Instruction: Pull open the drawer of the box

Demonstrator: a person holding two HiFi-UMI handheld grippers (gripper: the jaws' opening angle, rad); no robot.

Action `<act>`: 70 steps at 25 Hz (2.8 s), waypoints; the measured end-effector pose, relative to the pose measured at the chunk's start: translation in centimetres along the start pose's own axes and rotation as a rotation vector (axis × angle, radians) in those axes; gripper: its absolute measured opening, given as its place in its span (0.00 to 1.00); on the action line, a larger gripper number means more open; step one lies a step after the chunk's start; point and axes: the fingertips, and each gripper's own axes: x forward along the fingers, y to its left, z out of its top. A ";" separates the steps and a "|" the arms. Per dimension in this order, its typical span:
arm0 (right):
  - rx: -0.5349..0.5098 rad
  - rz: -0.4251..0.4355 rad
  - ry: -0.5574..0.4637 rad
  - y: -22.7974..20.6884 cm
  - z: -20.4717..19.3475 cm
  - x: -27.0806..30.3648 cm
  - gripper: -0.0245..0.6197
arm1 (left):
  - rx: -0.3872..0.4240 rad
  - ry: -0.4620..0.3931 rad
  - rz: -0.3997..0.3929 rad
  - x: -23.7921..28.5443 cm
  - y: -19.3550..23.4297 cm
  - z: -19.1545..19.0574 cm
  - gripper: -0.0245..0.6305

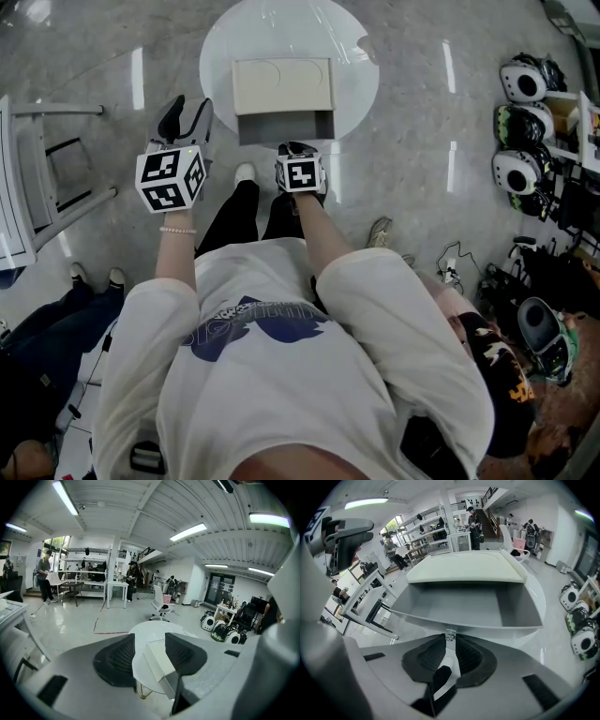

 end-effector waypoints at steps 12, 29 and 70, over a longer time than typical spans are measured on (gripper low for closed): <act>0.059 0.003 -0.009 -0.1 -0.2 -0.1 0.19 | -0.001 0.001 0.003 -0.6 0.3 -0.3 0.32; 0.002 -0.036 -0.691 -10.6 16.0 -25.7 0.16 | -0.010 -0.241 0.021 -6.1 -8.4 6.9 0.32; -0.394 -0.012 -1.181 -3.2 22.8 -43.0 0.03 | 0.188 -0.537 0.134 -15.4 -15.7 17.2 0.05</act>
